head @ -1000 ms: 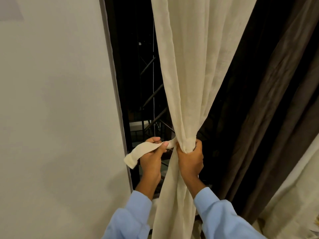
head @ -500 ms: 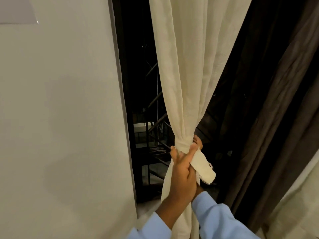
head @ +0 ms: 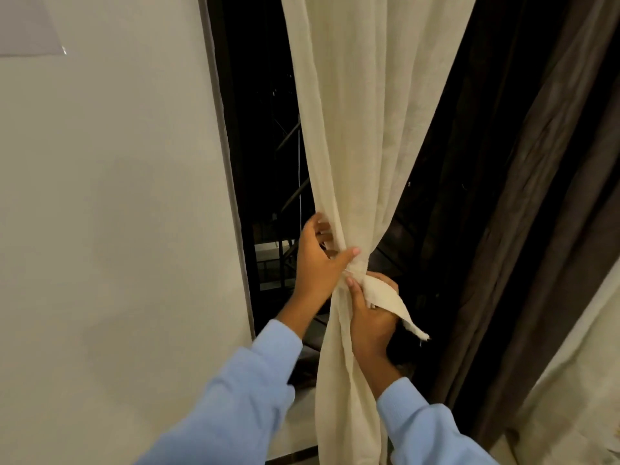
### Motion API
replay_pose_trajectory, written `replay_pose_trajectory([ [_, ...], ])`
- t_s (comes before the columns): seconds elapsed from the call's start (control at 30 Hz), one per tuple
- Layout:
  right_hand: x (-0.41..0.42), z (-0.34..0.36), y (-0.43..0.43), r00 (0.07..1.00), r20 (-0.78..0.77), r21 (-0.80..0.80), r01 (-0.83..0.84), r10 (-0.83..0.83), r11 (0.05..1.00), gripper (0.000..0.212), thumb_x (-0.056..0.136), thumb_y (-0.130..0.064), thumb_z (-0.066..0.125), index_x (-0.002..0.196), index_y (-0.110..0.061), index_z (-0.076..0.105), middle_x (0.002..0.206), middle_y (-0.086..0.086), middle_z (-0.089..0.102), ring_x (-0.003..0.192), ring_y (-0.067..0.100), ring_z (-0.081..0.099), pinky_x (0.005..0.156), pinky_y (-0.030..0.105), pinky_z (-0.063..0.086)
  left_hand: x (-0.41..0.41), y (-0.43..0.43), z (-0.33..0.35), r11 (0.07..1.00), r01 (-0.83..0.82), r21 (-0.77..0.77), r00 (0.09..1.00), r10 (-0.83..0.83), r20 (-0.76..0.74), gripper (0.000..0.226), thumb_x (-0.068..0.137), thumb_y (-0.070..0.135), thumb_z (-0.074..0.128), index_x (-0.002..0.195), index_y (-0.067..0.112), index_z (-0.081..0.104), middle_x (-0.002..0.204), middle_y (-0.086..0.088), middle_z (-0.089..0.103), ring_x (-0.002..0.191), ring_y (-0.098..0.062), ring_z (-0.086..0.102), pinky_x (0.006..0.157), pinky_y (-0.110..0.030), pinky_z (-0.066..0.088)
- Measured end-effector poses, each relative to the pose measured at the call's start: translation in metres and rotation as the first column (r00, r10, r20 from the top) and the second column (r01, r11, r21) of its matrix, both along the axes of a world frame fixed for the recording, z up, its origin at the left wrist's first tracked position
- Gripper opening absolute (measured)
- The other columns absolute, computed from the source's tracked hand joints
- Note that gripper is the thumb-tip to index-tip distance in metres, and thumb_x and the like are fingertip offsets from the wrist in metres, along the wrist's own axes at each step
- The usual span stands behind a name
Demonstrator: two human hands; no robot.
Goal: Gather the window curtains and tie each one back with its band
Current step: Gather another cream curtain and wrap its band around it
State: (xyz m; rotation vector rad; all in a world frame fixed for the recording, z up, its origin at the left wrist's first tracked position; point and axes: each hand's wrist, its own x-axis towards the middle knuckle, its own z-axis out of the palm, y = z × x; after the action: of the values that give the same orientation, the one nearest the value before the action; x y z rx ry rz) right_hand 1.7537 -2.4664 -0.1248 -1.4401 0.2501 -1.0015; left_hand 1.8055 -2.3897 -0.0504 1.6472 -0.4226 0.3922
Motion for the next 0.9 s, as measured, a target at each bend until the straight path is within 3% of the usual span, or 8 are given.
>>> replay_pose_trajectory([
  [0.13, 0.002, 0.002, 0.001, 0.998, -0.056, -0.035, 0.008, -0.010, 0.999, 0.031, 0.082, -0.023, 0.078, 0.102, -0.018, 0.056, 0.093, -0.017, 0.057, 0.090, -0.018, 0.053, 0.080, -0.004, 0.034, 0.038, -0.002, 0.008, 0.997, -0.057, 0.052, 0.993, 0.062, -0.097, 0.102, 0.056, 0.032, 0.091, 0.138, 0.019, 0.033, 0.130, 0.001, 0.045, 0.110, -0.013, 0.052, 0.090, -0.030, 0.050],
  [0.23, 0.004, 0.003, 0.001, 0.996, -0.083, -0.004, 0.032, -0.032, 0.999, 0.032, 0.082, -0.021, 0.078, 0.106, -0.014, 0.059, 0.093, -0.016, 0.055, 0.086, -0.014, 0.053, 0.078, -0.009, 0.031, 0.055, 0.003, 0.009, 0.983, 0.161, 0.093, 0.951, -0.129, -0.281, 0.074, 0.053, 0.036, 0.091, 0.117, 0.027, 0.055, 0.107, 0.015, 0.063, 0.105, -0.013, 0.062, 0.072, -0.019, 0.053],
  [0.3, 0.005, 0.000, 0.000, 0.997, -0.074, 0.032, 0.017, -0.015, 0.999, 0.036, 0.081, -0.019, 0.080, 0.109, -0.010, 0.060, 0.095, -0.016, 0.056, 0.088, -0.017, 0.055, 0.078, -0.009, 0.032, 0.061, 0.006, 0.008, 0.966, 0.218, 0.139, 0.943, -0.171, -0.285, 0.063, 0.052, 0.039, 0.092, 0.106, 0.029, 0.062, 0.095, 0.019, 0.066, 0.096, -0.007, 0.064, 0.062, -0.011, 0.050],
  [0.4, 0.005, -0.001, -0.001, 0.995, -0.078, 0.043, -0.053, 0.057, 0.998, 0.030, 0.082, -0.016, 0.079, 0.108, -0.014, 0.064, 0.097, -0.022, 0.057, 0.090, -0.028, 0.050, 0.078, -0.009, 0.031, 0.064, 0.004, 0.009, 0.957, 0.245, 0.154, 0.945, -0.200, -0.261, 0.060, 0.051, 0.037, 0.092, 0.103, 0.030, 0.062, 0.092, 0.020, 0.064, 0.087, 0.004, 0.060, 0.062, -0.011, 0.048],
  [0.57, 0.001, 0.002, 0.005, 0.988, -0.064, 0.072, -0.134, 0.139, 0.988, 0.035, 0.080, -0.017, 0.080, 0.097, -0.040, 0.059, 0.096, -0.023, 0.062, 0.087, -0.025, 0.056, 0.073, -0.005, 0.039, 0.065, 0.005, 0.003, 0.967, 0.208, 0.150, 0.950, -0.163, -0.265, 0.054, 0.052, 0.035, 0.092, 0.095, 0.035, 0.060, 0.088, 0.021, 0.063, 0.080, 0.008, 0.060, 0.058, -0.007, 0.047],
  [0.67, 0.003, -0.001, 0.008, 0.976, -0.078, 0.034, -0.199, 0.201, 0.979, 0.032, 0.080, -0.020, 0.080, 0.105, -0.032, 0.065, 0.100, -0.024, 0.062, 0.092, -0.024, 0.055, 0.079, -0.002, 0.042, 0.067, 0.005, 0.000, 0.970, 0.204, 0.132, 0.946, -0.161, -0.281, 0.061, 0.047, 0.037, 0.093, 0.100, 0.028, 0.063, 0.093, 0.015, 0.066, 0.087, 0.001, 0.062, 0.064, -0.015, 0.050],
  [0.77, 0.004, 0.001, 0.015, 0.949, -0.115, -0.016, -0.296, 0.293, 0.955, 0.046, 0.083, -0.022, 0.078, 0.125, -0.015, 0.063, 0.115, -0.010, 0.065, 0.107, -0.008, 0.058, 0.090, 0.000, 0.040, 0.065, 0.002, 0.005, 0.966, 0.213, 0.148, 0.941, -0.162, -0.298, 0.057, 0.043, 0.040, 0.093, 0.090, 0.035, 0.060, 0.087, 0.020, 0.065, 0.081, 0.007, 0.060, 0.061, -0.012, 0.047],
  [0.9, 0.002, 0.003, 0.018, 0.935, -0.111, -0.001, -0.340, 0.338, 0.940, 0.050, 0.085, -0.024, 0.076, 0.132, -0.016, 0.058, 0.122, -0.006, 0.063, 0.111, -0.002, 0.057, 0.095, 0.005, 0.042, 0.069, 0.003, 0.009, 0.963, 0.202, 0.179, 0.945, -0.143, -0.295, 0.059, 0.044, 0.040, 0.094, 0.091, 0.034, 0.058, 0.086, 0.022, 0.062, 0.077, 0.009, 0.057, 0.058, -0.009, 0.044],
])
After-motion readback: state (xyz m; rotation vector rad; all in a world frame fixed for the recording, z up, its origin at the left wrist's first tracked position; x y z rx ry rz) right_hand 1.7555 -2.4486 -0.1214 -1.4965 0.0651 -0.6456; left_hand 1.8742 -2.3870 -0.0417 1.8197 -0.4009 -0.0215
